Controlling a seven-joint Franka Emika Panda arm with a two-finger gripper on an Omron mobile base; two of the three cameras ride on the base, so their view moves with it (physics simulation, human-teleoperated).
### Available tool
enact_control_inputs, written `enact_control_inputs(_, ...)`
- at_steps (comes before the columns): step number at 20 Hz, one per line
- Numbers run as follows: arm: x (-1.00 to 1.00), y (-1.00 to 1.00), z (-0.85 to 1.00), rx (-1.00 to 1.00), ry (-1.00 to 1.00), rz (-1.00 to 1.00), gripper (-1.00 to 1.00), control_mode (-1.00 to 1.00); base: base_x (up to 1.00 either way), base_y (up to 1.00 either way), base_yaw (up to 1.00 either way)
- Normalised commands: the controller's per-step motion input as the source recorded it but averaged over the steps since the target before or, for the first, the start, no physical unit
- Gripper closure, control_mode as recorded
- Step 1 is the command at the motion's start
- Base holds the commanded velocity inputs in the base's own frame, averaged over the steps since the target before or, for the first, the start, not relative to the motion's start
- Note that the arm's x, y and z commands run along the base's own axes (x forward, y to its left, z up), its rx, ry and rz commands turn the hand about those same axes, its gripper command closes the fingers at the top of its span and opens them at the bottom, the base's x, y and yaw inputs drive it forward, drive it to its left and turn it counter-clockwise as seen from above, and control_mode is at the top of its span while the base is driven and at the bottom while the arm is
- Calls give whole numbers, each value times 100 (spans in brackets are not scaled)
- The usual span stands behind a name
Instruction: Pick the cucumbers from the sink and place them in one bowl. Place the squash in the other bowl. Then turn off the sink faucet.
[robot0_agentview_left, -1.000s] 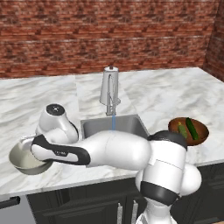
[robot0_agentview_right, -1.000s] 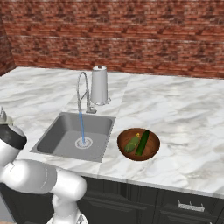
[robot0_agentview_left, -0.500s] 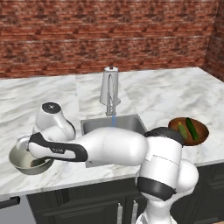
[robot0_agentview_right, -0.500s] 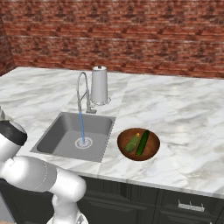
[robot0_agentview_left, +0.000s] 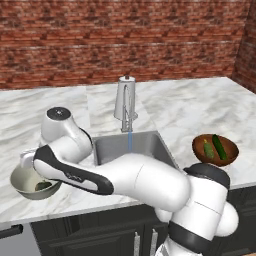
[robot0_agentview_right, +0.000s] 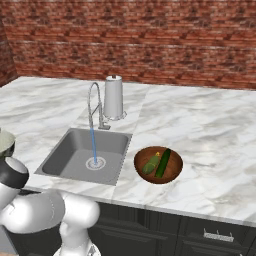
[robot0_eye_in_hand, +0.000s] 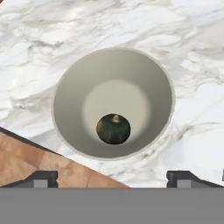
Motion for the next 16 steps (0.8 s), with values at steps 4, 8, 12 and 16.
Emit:
enact_control_inputs(4,-54,-85,24,0,0,-6,-100,-100,0,0,0)
enact_control_inputs(8,-39,-93,24,0,0,-5,-100,-100,0,0,0)
enact_control_inputs(12,-18,-92,27,0,0,-1,-100,-100,0,0,0)
enact_control_inputs(16,-3,-83,27,0,0,0,-100,-100,0,0,0)
